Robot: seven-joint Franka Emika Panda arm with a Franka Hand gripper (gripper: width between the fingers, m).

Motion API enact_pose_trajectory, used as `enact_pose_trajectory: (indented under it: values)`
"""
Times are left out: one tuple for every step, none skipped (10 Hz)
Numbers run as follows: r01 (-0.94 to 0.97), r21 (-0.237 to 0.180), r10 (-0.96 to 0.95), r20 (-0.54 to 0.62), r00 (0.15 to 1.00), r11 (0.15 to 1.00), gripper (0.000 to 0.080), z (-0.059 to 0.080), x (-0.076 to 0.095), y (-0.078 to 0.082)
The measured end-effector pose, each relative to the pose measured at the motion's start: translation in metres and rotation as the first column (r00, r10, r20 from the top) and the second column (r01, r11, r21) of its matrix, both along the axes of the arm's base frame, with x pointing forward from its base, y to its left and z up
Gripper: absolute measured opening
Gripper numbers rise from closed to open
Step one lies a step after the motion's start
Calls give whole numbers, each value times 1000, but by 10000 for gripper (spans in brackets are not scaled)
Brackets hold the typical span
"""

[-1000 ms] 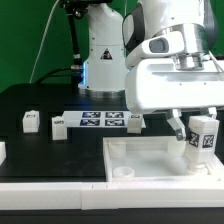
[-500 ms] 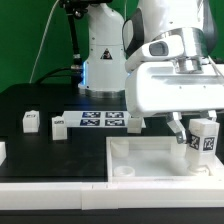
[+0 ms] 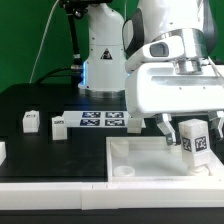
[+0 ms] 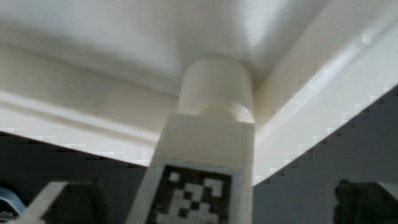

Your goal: Assemble one leg

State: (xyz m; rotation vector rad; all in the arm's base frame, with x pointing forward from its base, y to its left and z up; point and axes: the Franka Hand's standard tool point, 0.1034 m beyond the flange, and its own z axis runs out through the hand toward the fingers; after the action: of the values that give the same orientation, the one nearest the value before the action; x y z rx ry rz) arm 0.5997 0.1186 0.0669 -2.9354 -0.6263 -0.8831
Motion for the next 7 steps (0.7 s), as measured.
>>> enact_pose_trajectory:
  values:
    - [-2, -1, 2, 0, 1000, 1000, 644, 0, 0, 0]
    - [2, -4, -2, -11, 1000, 1000, 648, 3, 0, 0]
    - [2, -4, -2, -9, 1000, 1000, 649, 10, 2, 1]
    - [2, -4, -2, -6, 1000, 1000, 649, 16, 4, 1]
    - [2, -5, -2, -7, 1000, 1000, 649, 20, 5, 1]
    - [1, -6, -1, -12, 1000, 1000, 649, 19, 4, 1]
    - [-2, -15, 2, -47, 999, 1000, 649, 16, 3, 2]
